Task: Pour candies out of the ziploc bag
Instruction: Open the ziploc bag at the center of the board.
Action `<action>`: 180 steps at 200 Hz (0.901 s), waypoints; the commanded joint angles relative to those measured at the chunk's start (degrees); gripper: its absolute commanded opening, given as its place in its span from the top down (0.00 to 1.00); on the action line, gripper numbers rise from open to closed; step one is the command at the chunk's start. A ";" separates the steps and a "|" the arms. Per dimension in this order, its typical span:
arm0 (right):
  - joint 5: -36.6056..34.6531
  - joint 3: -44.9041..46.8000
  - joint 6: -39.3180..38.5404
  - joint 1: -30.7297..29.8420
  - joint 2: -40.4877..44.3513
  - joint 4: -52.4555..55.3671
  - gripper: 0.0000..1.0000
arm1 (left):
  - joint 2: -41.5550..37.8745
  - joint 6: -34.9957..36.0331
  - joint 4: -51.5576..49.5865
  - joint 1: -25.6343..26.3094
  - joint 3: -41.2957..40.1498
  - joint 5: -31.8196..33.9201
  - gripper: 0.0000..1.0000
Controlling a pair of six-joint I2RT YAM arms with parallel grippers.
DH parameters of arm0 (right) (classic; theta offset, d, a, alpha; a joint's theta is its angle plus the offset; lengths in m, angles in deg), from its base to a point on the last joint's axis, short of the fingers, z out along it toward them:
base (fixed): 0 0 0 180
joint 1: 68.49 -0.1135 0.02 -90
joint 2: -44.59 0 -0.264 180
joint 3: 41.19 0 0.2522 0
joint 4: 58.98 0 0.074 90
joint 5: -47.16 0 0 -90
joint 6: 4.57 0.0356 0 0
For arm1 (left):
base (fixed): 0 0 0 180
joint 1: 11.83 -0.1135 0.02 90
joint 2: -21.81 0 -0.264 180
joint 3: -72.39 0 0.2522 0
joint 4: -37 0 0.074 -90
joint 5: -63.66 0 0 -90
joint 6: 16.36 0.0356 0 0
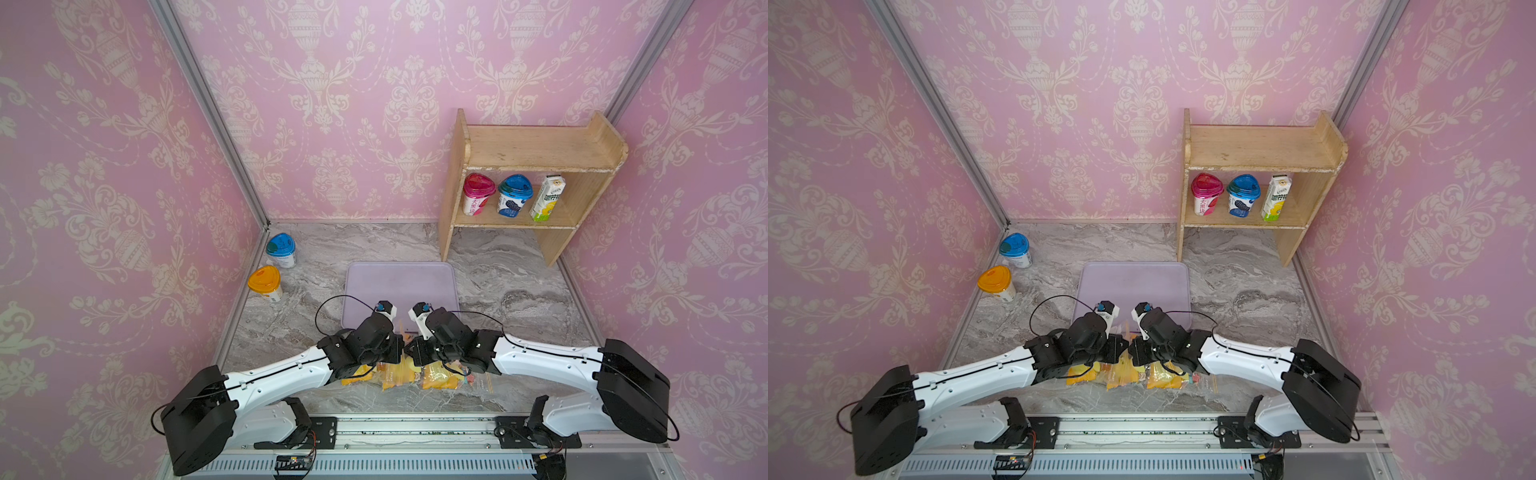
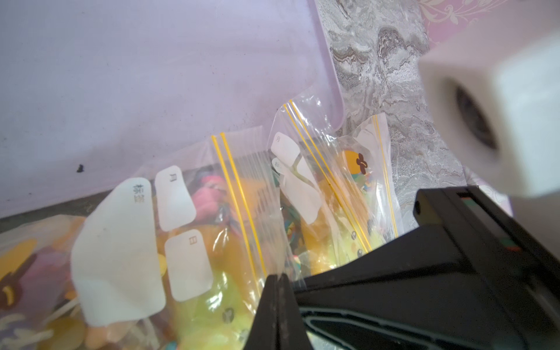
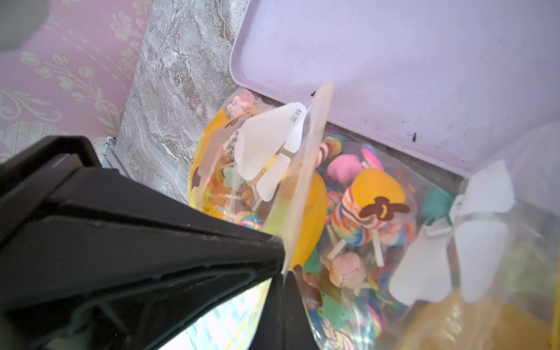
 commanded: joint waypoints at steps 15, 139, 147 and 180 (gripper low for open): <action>-3.23 -2.49 -0.46 -0.48 2.33 2.40 1.00 | -2.68 2.03 -3.23 -0.46 0.98 0.06 1.00; -10.93 -5.18 -2.02 -0.41 3.35 11.43 1.00 | -8.19 8.25 -17.33 -3.09 6.96 2.49 1.00; -11.20 -5.31 -1.99 -0.42 3.45 11.65 1.00 | -8.25 8.72 -17.97 -3.28 7.16 2.49 1.00; -11.88 -5.34 -2.04 -0.43 3.93 12.31 1.00 | -8.14 10.16 -19.93 -3.90 9.65 1.98 1.00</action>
